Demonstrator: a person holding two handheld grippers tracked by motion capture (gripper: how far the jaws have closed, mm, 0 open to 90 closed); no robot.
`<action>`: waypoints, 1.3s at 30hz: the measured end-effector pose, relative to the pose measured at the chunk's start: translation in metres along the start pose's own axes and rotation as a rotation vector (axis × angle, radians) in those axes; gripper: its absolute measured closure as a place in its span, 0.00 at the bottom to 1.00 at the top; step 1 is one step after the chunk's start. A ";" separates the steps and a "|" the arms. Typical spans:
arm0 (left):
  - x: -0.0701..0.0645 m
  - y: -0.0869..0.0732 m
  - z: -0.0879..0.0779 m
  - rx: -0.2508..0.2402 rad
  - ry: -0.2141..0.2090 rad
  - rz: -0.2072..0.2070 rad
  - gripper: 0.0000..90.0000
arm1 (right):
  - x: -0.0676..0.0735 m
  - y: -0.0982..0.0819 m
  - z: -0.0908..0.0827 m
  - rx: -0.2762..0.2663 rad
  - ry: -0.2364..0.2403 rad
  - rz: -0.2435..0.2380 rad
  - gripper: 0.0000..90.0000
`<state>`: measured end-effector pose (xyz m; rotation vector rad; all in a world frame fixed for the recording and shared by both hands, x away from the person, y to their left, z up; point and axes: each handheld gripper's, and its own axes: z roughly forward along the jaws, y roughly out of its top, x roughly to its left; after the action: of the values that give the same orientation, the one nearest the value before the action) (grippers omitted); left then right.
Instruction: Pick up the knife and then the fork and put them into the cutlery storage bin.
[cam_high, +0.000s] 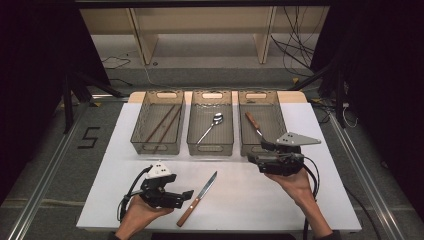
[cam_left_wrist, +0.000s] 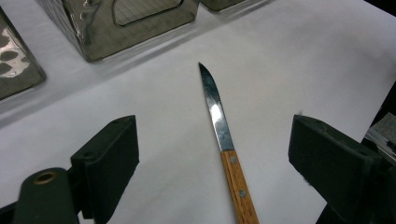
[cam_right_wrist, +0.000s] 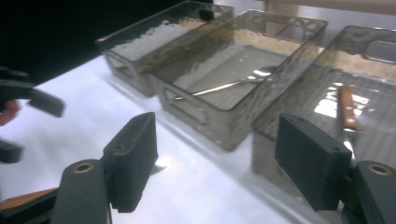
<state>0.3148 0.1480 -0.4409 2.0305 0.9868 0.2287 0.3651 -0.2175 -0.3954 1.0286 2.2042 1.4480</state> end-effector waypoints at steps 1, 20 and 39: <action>0.000 0.000 0.000 0.004 0.003 0.000 0.18 | 0.003 -0.003 -0.002 -0.007 0.006 -0.002 0.33; -0.019 -0.006 0.020 0.194 0.012 0.046 0.22 | 0.027 -0.045 -0.014 0.029 0.006 -0.031 0.31; -0.037 -0.016 0.033 0.363 0.044 0.136 0.62 | 0.034 -0.057 -0.015 0.059 0.021 -0.033 0.30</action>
<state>0.2965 0.1060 -0.4672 2.4368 0.9723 0.1764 0.3105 -0.2167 -0.4351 0.9946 2.2807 1.3936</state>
